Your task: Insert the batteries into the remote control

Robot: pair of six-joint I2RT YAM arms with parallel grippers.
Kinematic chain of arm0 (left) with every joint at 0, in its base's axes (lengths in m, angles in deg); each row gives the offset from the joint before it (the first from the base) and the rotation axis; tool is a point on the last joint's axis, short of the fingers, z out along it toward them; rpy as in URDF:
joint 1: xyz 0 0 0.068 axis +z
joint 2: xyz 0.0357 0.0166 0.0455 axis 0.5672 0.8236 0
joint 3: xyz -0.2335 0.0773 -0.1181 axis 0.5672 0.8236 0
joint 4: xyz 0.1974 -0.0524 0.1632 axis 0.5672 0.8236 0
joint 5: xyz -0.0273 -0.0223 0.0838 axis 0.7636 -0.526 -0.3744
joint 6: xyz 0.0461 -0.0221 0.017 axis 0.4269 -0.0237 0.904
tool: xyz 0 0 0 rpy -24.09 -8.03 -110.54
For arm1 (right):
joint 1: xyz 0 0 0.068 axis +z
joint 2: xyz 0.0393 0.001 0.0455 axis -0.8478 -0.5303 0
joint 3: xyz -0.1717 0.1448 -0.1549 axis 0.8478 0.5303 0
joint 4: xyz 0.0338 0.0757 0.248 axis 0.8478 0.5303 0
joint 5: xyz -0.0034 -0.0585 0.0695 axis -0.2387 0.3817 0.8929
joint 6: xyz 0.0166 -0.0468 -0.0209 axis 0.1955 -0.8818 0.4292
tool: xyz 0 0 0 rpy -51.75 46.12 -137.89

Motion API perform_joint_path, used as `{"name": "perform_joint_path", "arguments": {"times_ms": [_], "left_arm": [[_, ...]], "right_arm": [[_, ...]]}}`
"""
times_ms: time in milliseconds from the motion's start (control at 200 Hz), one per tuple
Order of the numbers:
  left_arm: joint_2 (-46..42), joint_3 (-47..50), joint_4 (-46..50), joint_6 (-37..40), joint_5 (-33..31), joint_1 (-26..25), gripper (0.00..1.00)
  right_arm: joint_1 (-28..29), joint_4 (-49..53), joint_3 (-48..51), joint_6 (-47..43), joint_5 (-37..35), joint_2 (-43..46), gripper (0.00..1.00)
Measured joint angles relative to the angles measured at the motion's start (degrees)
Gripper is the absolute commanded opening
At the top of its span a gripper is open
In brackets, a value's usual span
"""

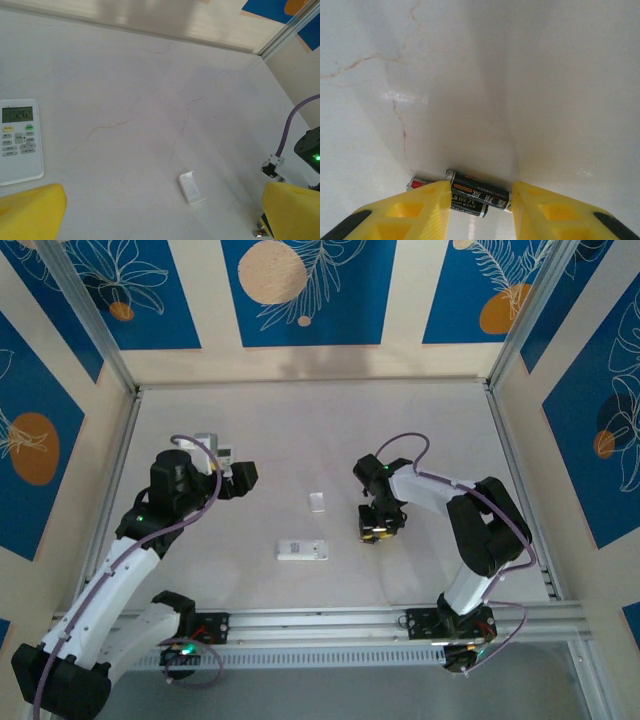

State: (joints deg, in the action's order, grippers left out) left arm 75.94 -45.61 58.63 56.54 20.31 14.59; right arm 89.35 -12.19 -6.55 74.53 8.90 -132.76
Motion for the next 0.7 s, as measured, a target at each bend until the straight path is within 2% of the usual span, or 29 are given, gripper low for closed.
{"name": "perform_joint_path", "arguments": {"times_ms": [185,390,700], "left_arm": [[0.00,0.20,0.00,0.00,-0.02,0.00,1.00],[0.00,0.22,-0.02,0.00,-0.02,0.00,1.00],[0.39,0.57,-0.02,0.00,0.00,0.00,1.00]], "right_arm": [[-0.48,0.63,-0.11,0.90,-2.10,-0.02,0.38],[-0.81,0.81,0.44,0.59,-1.81,0.55,0.56],[-1.03,1.73,1.07,0.24,-1.31,1.46,0.54]]}}
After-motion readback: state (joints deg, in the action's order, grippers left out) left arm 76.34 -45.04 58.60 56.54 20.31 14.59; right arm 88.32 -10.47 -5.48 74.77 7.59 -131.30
